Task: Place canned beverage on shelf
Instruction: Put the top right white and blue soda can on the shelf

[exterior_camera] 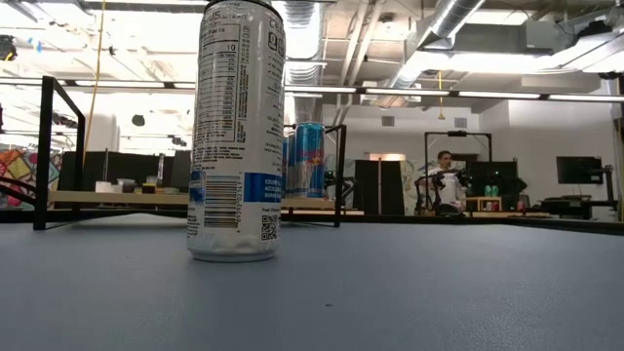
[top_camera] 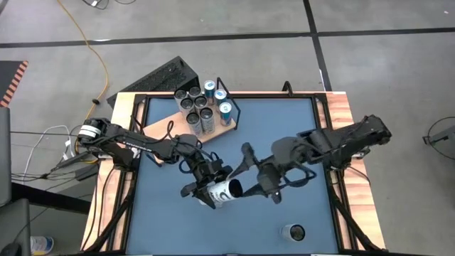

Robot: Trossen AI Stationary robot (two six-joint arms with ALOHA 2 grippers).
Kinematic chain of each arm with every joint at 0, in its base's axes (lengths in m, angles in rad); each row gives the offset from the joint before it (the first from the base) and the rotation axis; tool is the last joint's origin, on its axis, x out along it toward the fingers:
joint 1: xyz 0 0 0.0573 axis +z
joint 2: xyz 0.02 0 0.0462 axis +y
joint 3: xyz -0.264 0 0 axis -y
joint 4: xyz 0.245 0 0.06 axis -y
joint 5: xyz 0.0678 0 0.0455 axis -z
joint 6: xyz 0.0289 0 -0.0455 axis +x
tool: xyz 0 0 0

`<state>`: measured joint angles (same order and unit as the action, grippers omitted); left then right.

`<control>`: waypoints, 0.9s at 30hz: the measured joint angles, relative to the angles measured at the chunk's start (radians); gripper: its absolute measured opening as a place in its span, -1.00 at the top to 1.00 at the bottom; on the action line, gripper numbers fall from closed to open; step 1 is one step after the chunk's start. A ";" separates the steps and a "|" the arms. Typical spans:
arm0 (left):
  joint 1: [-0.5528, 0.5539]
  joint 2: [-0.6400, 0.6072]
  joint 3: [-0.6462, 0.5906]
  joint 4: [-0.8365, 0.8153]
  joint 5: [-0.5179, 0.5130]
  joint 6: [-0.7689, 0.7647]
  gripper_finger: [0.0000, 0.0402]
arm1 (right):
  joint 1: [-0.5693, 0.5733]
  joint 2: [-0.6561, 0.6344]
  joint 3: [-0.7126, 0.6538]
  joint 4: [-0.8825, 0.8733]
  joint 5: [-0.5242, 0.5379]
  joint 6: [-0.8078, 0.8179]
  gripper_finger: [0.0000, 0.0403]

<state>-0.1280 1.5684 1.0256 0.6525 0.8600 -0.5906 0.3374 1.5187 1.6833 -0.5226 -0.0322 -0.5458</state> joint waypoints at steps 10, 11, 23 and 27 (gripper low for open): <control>0.005 -0.006 -0.001 -0.069 -0.210 0.093 -0.19 | 0.014 -0.224 0.003 -0.207 0.394 0.452 -0.47; 0.005 -0.006 -0.001 -0.086 -0.252 0.119 -0.19 | 0.015 -0.240 0.003 -0.255 0.443 0.513 -0.47; 0.021 -0.007 -0.001 -0.200 -0.854 0.309 -0.19 | 0.022 -0.282 -0.050 -0.703 0.676 1.088 -0.47; 0.015 -0.007 -0.001 -0.186 -0.980 0.321 -0.20 | 0.035 -0.262 -0.136 -0.650 0.763 1.080 -0.47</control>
<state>-0.1127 1.5616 1.0245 0.4663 -0.1203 -0.2694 0.3726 1.2568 1.5475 -1.1724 0.7309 0.5339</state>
